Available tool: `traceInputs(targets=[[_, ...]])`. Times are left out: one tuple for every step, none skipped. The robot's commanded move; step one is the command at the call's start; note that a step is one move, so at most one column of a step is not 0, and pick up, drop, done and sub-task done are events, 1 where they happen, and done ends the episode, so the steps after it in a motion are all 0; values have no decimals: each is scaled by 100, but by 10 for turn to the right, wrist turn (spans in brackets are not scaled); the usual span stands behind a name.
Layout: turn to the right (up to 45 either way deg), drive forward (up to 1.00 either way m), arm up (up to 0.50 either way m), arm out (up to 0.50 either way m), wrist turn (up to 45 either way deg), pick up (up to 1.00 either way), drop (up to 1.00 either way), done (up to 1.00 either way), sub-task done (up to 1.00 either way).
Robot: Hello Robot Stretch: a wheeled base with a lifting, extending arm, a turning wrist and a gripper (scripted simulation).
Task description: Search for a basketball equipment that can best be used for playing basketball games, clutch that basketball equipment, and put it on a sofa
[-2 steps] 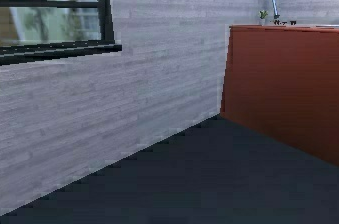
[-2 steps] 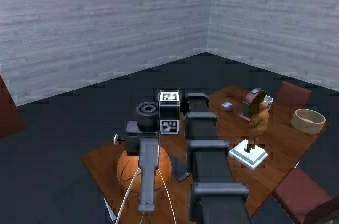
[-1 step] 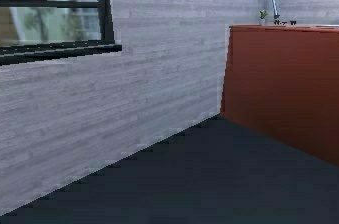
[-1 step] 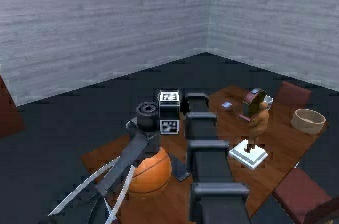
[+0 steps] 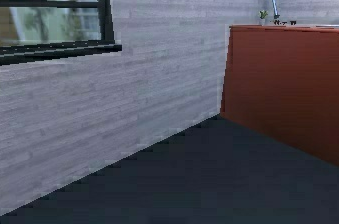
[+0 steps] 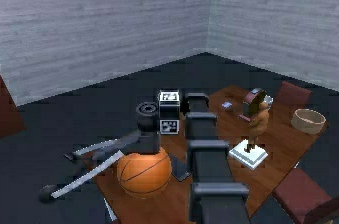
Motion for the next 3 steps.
traceInputs(targets=[[0, 0, 0, 0, 450, 0, 0, 0, 0], [0, 0, 0, 0, 240, 0, 0, 0, 0], [0, 0, -30, 0, 0, 0, 0, 0, 0]])
